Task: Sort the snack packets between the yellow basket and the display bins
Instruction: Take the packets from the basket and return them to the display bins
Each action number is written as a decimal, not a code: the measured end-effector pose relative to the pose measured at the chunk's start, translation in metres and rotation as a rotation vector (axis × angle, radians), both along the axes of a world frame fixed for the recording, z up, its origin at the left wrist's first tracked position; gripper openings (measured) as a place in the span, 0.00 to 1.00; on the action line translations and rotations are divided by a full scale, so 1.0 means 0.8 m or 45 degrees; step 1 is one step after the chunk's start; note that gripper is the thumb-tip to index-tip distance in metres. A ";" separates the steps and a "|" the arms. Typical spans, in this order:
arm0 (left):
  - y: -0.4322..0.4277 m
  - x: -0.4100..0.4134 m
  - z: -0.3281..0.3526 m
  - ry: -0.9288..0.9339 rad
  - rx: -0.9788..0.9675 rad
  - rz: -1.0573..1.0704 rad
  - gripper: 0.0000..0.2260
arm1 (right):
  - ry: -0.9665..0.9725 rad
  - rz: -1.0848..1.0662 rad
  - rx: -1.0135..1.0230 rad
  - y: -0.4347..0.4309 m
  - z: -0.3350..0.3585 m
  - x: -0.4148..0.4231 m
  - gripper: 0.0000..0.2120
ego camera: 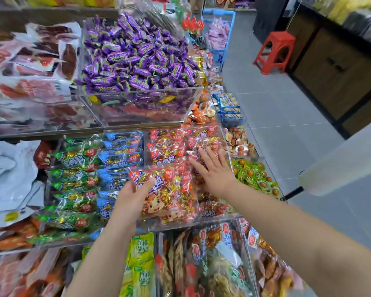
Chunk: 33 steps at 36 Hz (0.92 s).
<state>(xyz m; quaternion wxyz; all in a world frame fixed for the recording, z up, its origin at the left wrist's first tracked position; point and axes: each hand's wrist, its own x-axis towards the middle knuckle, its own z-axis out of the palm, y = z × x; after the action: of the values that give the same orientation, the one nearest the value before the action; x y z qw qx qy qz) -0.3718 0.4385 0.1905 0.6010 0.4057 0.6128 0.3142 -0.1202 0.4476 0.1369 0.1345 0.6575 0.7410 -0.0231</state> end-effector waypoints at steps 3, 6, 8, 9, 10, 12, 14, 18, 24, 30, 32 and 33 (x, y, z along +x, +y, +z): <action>0.002 0.004 0.003 -0.024 -0.017 -0.015 0.07 | -0.098 -0.090 0.044 0.012 -0.009 -0.004 0.49; 0.004 0.005 0.008 -0.106 -0.070 0.000 0.13 | -0.131 -0.175 0.042 0.024 -0.013 -0.011 0.50; 0.004 0.006 0.013 -0.175 -0.085 0.011 0.10 | -0.118 -0.192 0.038 0.027 -0.015 -0.014 0.50; 0.004 0.007 0.014 -0.205 -0.096 0.028 0.08 | -0.111 -0.187 0.039 0.026 -0.015 -0.014 0.50; 0.004 0.007 0.014 -0.234 -0.116 0.043 0.07 | -0.102 -0.176 0.037 0.024 -0.013 -0.013 0.50; 0.002 0.010 0.017 -0.281 -0.146 0.062 0.10 | -0.038 -0.156 -0.002 0.018 -0.004 -0.010 0.49; -0.003 0.016 0.027 -0.335 -0.174 0.076 0.25 | 0.181 -0.150 -0.074 0.013 0.010 -0.004 0.42; -0.011 0.028 0.033 -0.443 -0.217 -0.009 0.29 | 0.946 -0.289 0.223 -0.008 0.059 0.000 0.21; -0.024 0.057 0.035 -0.400 -0.167 -0.278 0.29 | 1.366 -0.219 0.046 -0.039 0.121 -0.016 0.23; -0.020 0.074 0.031 0.146 0.167 -0.657 0.08 | 1.125 -0.252 -0.215 -0.048 0.129 -0.001 0.14; -0.020 0.080 0.030 0.211 0.307 -0.647 0.03 | 1.062 -0.275 -0.178 -0.050 0.132 0.015 0.09; -0.018 0.082 0.026 0.232 0.387 -0.606 0.06 | 1.051 -0.311 -0.094 -0.050 0.134 0.025 0.08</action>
<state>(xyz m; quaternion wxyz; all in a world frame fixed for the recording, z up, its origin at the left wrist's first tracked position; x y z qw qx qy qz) -0.3059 0.4239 0.2115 0.5327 0.6500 0.4975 0.2150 -0.1002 0.4073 0.2441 -0.1535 0.6707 0.6480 -0.3266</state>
